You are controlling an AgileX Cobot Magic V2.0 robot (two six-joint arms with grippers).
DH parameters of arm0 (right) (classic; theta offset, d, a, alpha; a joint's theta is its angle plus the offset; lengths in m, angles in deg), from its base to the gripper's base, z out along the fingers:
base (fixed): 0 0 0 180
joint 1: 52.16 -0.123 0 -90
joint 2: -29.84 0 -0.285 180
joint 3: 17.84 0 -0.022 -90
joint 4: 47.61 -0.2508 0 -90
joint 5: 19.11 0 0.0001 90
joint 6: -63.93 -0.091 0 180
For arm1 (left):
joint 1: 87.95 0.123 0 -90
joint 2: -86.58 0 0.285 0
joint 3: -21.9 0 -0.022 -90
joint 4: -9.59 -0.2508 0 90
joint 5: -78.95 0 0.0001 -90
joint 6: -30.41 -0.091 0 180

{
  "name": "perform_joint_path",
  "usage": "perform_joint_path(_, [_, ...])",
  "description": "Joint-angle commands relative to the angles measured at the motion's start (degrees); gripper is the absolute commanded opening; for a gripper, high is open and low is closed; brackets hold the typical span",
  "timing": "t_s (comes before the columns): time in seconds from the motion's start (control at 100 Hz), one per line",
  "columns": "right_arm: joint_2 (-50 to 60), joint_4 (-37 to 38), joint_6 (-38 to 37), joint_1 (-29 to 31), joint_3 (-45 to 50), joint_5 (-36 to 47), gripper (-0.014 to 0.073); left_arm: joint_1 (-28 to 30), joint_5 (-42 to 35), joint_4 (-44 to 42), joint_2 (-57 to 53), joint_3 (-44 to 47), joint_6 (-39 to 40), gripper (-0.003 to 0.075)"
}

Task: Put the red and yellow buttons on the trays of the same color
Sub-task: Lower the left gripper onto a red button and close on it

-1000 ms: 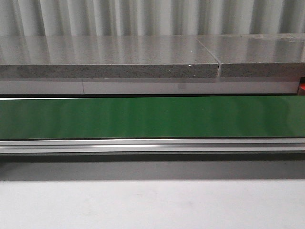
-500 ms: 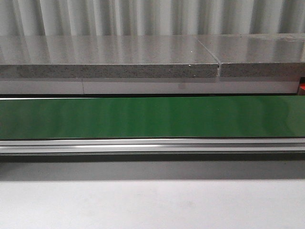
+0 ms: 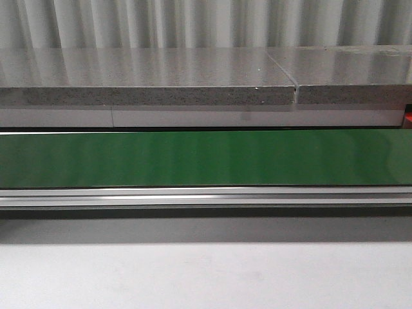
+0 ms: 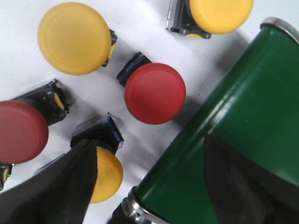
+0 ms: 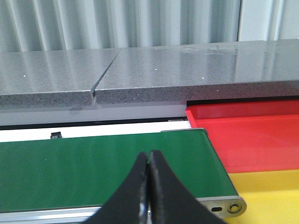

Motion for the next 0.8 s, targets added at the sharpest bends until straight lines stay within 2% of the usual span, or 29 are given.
perform_joint_path(0.0, [1.0, 0.5, 0.5, 0.4, -1.1, 4.5, -0.0066, 0.2, -0.7, 1.8, -1.4, -2.3, 0.6, 0.0471])
perform_joint_path(0.38, [1.0, 0.5, 0.5, 0.4, -1.1, 4.5, -0.0066, 0.2, 2.7, 3.2, 4.4, -7.5, 0.6, 0.0471])
perform_joint_path(0.79, [1.0, 0.5, 0.5, 0.4, -1.1, 4.5, -0.0066, 0.2, 3.2, 3.2, 6.7, -7.7, 0.6, 0.0463])
